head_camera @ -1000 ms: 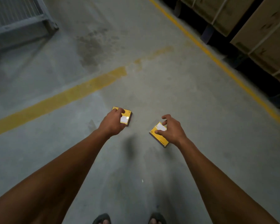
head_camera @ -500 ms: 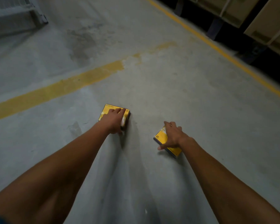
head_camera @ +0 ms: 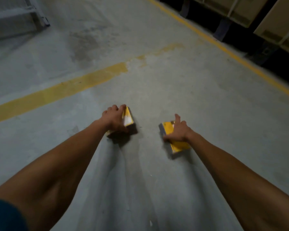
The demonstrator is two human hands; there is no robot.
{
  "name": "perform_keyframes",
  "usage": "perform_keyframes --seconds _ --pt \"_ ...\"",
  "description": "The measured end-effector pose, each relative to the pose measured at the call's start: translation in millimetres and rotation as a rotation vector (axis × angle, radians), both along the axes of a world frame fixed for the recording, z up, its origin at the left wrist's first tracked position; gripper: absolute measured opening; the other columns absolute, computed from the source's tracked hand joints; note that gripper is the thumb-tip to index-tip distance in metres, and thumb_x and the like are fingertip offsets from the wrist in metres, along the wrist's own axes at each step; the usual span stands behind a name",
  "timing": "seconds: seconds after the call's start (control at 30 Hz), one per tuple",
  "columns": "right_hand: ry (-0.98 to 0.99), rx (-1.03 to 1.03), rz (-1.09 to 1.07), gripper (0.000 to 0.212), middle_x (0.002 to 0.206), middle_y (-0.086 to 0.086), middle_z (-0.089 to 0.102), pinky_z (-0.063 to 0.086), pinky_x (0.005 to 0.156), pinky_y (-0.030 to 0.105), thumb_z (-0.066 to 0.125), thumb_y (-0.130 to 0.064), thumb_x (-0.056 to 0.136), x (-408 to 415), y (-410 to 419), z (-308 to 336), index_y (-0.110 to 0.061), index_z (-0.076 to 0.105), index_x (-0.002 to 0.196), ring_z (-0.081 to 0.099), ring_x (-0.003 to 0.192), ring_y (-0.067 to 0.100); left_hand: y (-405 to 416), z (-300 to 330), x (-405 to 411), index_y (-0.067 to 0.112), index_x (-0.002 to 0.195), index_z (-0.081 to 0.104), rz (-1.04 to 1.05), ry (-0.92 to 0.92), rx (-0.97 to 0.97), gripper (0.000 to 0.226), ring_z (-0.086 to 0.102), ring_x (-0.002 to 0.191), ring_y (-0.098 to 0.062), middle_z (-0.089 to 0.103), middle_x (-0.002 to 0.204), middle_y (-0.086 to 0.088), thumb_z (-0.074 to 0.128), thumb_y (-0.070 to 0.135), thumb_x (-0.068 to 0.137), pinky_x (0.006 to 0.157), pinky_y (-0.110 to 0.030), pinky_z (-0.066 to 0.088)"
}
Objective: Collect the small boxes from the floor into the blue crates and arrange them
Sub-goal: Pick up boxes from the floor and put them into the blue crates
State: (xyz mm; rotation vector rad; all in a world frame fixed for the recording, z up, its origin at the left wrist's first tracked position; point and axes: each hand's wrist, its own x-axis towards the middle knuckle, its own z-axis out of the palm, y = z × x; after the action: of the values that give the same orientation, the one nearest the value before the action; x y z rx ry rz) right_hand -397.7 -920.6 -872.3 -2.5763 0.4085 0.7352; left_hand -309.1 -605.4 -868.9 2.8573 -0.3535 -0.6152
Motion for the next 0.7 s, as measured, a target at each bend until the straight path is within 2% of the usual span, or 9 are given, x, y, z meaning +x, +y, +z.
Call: perform_keyframes --seconds 0.07,0.13,0.2,0.3,0.4,0.47,0.53,0.6,0.7 --pt "-0.069 0.313 -0.278 0.123 0.155 0.019 0.043 0.047 0.109 0.048 0.08 -0.064 0.068 5.9 1.8 26.4 -0.021 0.014 0.162 0.053 0.132 0.039 -1.7 23.1 -7.1 0.026 0.157 0.03 0.271 0.109 -0.424 0.105 0.056 0.124 -0.036 0.051 0.142 -0.016 0.091 0.049 0.074 0.101 -0.043 0.049" --pt "-0.095 0.711 -0.525 0.092 0.134 0.012 0.059 0.055 0.091 0.044 0.073 -0.06 0.062 2.0 5.0 63.3 -0.02 0.045 0.14 0.065 0.103 0.028 -3.5 53.9 -21.9 0.027 0.149 0.044 0.488 0.311 -0.84 0.086 0.063 0.113 -0.024 0.061 0.135 -0.009 0.086 0.05 0.079 0.09 -0.037 0.05" --pt "-0.11 1.124 -0.704 0.066 0.12 0.013 0.059 0.053 0.089 0.043 0.071 -0.048 0.065 -11.2 2.2 101.3 -0.016 0.058 0.122 0.064 0.09 0.027 -4.5 89.4 -38.8 0.024 0.141 0.055 0.619 0.51 -1.078 0.083 0.065 0.11 -0.026 0.064 0.131 -0.012 0.081 0.063 0.071 0.094 -0.04 0.051" --pt "-0.1 1.496 -0.839 0.07 0.144 0.026 0.051 0.038 0.113 0.059 0.064 -0.038 0.082 -40.7 -4.0 155.4 -0.002 0.054 0.141 0.054 0.125 0.048 -1.5 144.6 -63.6 0.016 0.137 0.064 0.763 0.722 -1.399 0.066 0.064 0.119 -0.036 0.063 0.138 -0.021 0.067 0.059 0.088 0.105 -0.049 0.053" --pt "0.044 1.671 -0.915 0.07 0.159 0.025 0.042 0.029 0.116 0.072 0.05 -0.053 0.101 -67.0 3.9 213.8 -0.01 0.043 0.156 0.039 0.14 0.06 3.4 208.6 -86.9 0.018 0.152 0.054 0.856 0.89 -1.611 0.072 0.046 0.144 -0.046 0.05 0.156 -0.019 0.06 0.06 0.094 0.119 -0.064 0.033" --pt "0.054 1.67 -0.933 0.071 0.157 0.025 0.045 0.029 0.115 0.074 0.051 -0.057 0.101 -82.6 13.7 257.8 -0.011 0.046 0.155 0.042 0.137 0.062 4.4 260.6 -104.9 0.018 0.153 0.052 0.881 0.916 -1.63 0.074 0.047 0.143 -0.045 0.052 0.154 -0.019 0.061 0.062 0.094 0.117 -0.065 0.036" --pt "-0.032 1.637 -0.957 0.067 0.154 0.024 0.049 0.037 0.114 0.069 0.059 -0.047 0.099 -96.5 29.4 315.2 -0.009 0.049 0.153 0.046 0.138 0.056 2.0 320.6 -124.6 0.017 0.146 0.057 0.864 0.874 -1.619 0.058 0.064 0.126 -0.04 0.065 0.141 -0.017 0.059 0.047 0.097 0.1 -0.057 0.055" --pt "-0.107 1.575 -0.978 0.053 0.142 0.021 0.062 0.055 0.099 0.057 0.058 -0.035 0.1 -105.8 43.1 376.5 -0.007 0.057 0.145 0.061 0.128 0.043 1.9 380.8 -141.2 0.013 0.141 0.059 0.887 0.82 -1.589 0.044 0.073 0.108 -0.035 0.072 0.128 -0.016 0.054 0.026 0.1 0.084 -0.048 0.063" --pt "-0.126 1.495 -0.973 0.039 0.122 0.014 0.075 0.064 0.078 0.043 0.052 -0.034 0.106 -113.9 59.9 468.7 -0.011 0.063 0.135 0.076 0.099 0.029 4.5 470.8 -157.3 0.009 0.141 0.057 0.914 0.736 -1.549 0.04 0.073 0.106 -0.033 0.072 0.127 -0.018 0.051 0.016 0.102 0.091 -0.046 0.062"
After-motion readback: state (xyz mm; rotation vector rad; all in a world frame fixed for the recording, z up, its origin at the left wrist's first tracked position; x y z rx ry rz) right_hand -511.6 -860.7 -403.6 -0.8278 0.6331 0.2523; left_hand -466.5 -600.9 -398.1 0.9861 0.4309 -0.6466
